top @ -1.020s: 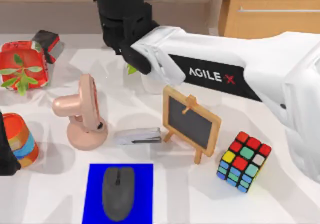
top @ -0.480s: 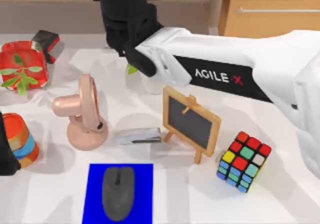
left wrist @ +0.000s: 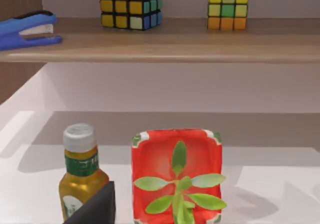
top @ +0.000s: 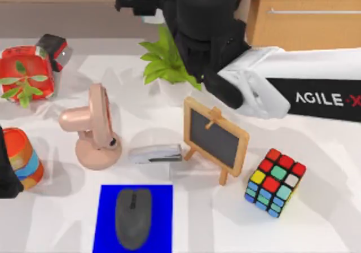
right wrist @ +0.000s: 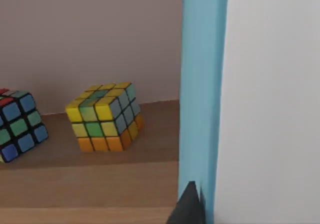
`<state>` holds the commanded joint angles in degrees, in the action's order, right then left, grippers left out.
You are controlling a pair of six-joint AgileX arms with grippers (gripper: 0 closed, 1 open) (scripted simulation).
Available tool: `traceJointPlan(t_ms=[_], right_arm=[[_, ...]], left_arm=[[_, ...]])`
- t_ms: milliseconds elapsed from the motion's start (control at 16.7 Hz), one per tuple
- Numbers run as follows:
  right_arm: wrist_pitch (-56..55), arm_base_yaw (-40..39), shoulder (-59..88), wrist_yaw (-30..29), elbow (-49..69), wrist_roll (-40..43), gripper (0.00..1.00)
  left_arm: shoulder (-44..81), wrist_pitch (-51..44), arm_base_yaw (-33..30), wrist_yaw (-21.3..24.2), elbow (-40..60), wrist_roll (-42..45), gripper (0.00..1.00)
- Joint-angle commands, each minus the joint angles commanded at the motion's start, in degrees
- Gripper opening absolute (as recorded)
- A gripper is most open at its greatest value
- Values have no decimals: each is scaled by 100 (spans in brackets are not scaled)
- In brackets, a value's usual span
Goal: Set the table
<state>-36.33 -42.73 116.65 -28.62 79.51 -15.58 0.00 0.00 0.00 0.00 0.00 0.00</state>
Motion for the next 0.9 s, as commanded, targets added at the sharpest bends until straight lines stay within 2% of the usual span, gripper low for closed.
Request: traceJointPlan(t_ms=[240,480,900], right_arm=[[-384,307,-1338,1210,-1809,-720,0],[-620,941,-2587,2347,-3378,-1372,0],[-514,3027,-3493,3807,-5046,-2631,0]], left_arm=[[0,0,0,0,0,0,100],[0,0,0,0,0,0,100],[0,0,0,0,0,0,100]])
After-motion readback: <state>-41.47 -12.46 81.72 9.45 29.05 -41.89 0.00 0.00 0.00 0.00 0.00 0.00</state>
